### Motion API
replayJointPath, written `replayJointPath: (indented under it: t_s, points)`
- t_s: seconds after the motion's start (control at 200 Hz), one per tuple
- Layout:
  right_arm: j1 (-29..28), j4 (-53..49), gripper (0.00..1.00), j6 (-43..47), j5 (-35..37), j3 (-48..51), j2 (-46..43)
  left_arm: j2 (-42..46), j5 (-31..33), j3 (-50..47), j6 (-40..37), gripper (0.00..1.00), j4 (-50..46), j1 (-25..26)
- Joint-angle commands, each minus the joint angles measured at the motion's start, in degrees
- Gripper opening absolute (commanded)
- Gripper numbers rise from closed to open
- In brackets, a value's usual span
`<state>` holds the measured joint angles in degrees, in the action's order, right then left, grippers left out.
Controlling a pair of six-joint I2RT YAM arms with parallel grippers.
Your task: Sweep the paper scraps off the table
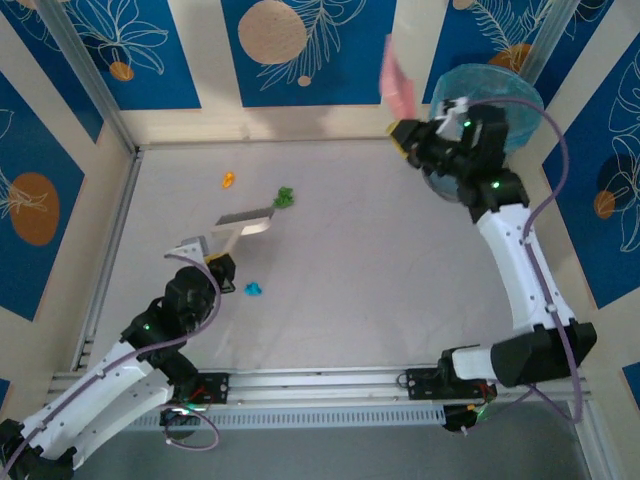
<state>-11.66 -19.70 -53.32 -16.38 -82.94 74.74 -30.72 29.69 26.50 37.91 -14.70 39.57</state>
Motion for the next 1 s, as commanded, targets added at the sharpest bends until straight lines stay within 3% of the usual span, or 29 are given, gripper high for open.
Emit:
replayJointPath:
  t_s: [0.0,0.175,0.295,0.48,0.79,0.995]
  points:
    - [-6.53,-3.66,0.00,15.73,11.03,7.87,-1.55,0.68,7.68,2.81,1.72,0.00,-3.88,0.25]
    - [-18.94,-1.10,0.00,26.28,24.09,21.17,-1.53,0.40,9.68,3.29,2.07,0.00,-5.27,0.19]
    - [-25.10,1.25,0.00,28.65,32.14,27.52,0.66,-0.37,9.97,3.51,1.99,0.00,-5.24,0.18]
    - [-28.18,5.92,0.00,35.45,36.09,32.90,7.34,-2.17,11.73,3.61,0.79,0.00,-4.56,0.02]
    - [-28.40,2.50,0.00,36.75,33.39,27.23,18.89,-5.90,11.86,6.83,0.99,0.00,-5.70,-0.18]
    - [-30.39,0.35,0.00,37.98,34.63,24.82,22.09,-18.81,10.42,13.99,1.74,0.00,-3.77,-0.11]
